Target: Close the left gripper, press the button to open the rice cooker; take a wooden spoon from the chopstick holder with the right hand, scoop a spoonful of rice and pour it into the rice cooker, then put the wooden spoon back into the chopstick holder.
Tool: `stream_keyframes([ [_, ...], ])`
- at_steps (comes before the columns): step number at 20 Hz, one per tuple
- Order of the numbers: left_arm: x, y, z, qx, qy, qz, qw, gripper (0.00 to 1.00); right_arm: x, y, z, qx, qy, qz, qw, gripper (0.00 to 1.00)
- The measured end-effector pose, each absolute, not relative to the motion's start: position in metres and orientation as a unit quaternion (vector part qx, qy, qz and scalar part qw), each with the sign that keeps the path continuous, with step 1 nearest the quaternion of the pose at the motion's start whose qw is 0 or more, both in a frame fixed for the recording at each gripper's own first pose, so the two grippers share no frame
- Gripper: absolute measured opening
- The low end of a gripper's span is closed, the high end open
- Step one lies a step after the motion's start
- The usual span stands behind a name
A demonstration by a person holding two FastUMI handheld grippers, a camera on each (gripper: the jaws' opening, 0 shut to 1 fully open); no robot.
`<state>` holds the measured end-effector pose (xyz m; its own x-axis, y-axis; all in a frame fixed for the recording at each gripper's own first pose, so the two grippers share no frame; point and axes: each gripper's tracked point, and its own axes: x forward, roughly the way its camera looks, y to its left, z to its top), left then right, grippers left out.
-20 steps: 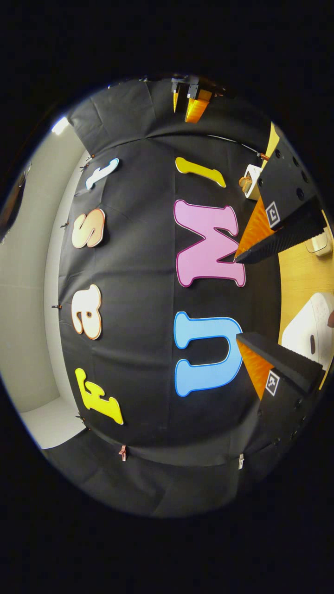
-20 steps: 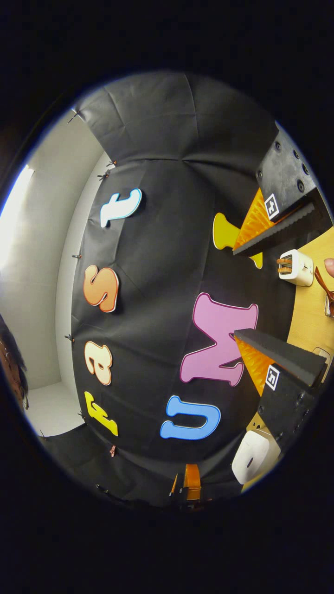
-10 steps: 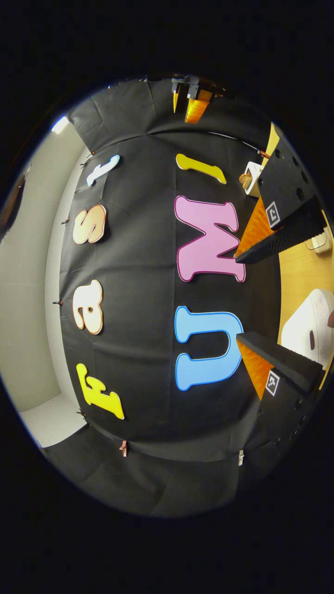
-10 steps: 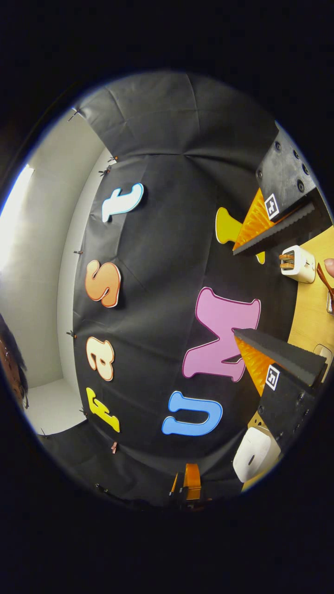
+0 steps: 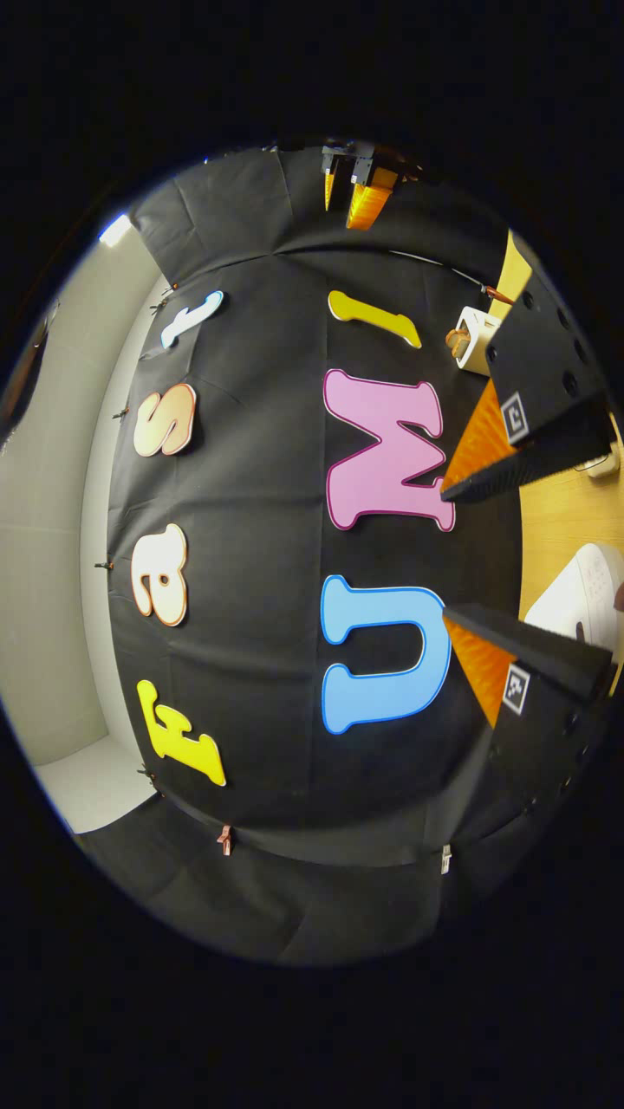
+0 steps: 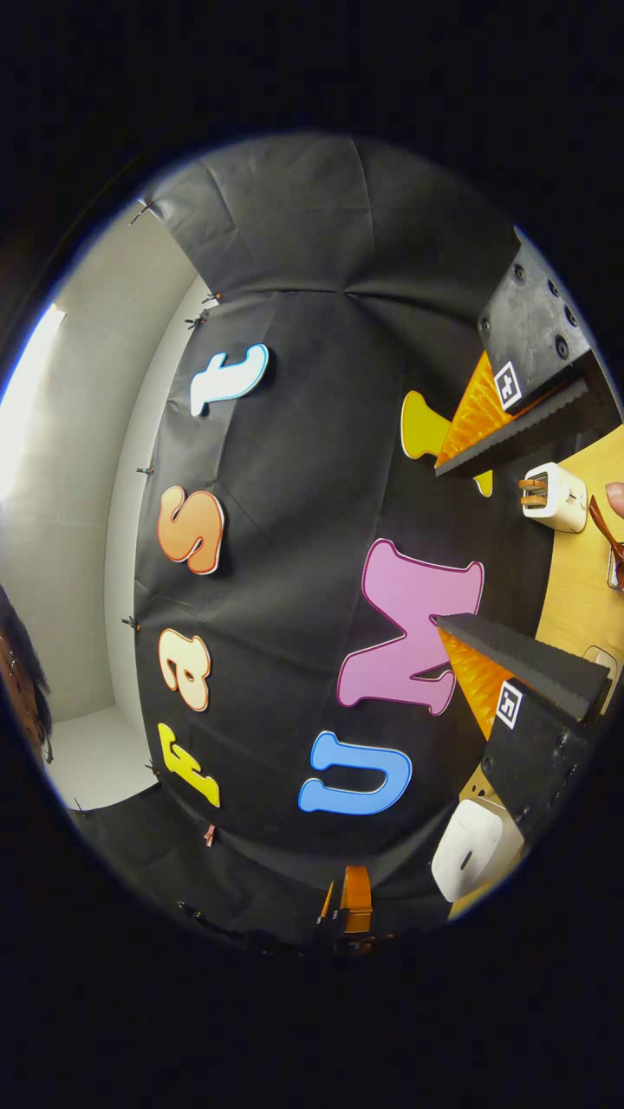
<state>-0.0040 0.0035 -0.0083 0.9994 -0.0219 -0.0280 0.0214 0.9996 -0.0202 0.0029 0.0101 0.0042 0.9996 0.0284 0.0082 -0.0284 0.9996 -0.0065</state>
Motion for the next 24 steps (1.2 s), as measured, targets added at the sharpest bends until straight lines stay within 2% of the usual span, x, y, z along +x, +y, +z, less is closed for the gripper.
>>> stream_keyframes([
  [1, -0.004, 0.003, -0.011, -0.011, 0.02, -0.018, 1.0, 0.71, 0.002, 0.01, 0.004, -0.004, -0.004, 0.014, 1.0, 0.97],
  [4, -0.002, 0.035, -0.029, -0.015, 0.042, 0.018, 0.999, 0.05, 0.001, 0.009, 0.003, -0.004, -0.004, 0.011, 1.0, 0.96],
  [6, 0.003, 0.055, -0.055, -0.027, 0.068, 0.042, 0.996, 0.05, -0.001, 0.008, 0.003, -0.005, -0.003, 0.008, 1.0, 0.97],
  [13, 0.006, 0.097, -0.169, -0.06, 0.187, 0.054, 0.979, 0.05, -0.007, -0.004, 0.002, -0.011, 0.001, -0.009, 1.0, 0.96],
  [14, 0.007, 0.101, -0.183, -0.061, 0.2, 0.055, 0.976, 0.08, -0.008, -0.004, 0.002, -0.014, 0.001, -0.01, 1.0, 0.96],
  [19, 0.016, 0.107, -0.23, -0.065, 0.242, 0.044, 0.967, 0.02, -0.01, -0.002, 0.001, -0.017, 0.006, -0.008, 1.0, 0.96],
  [20, 0.017, 0.109, -0.239, -0.067, 0.25, 0.041, 0.965, 0.05, -0.011, -0.002, 0.001, -0.018, 0.006, -0.009, 1.0, 0.97],
  [24, 0.021, 0.109, -0.285, -0.064, 0.3, 0.04, 0.951, 0.06, -0.014, -0.01, 0.004, -0.026, 0.005, -0.022, 0.999, 0.97],
])
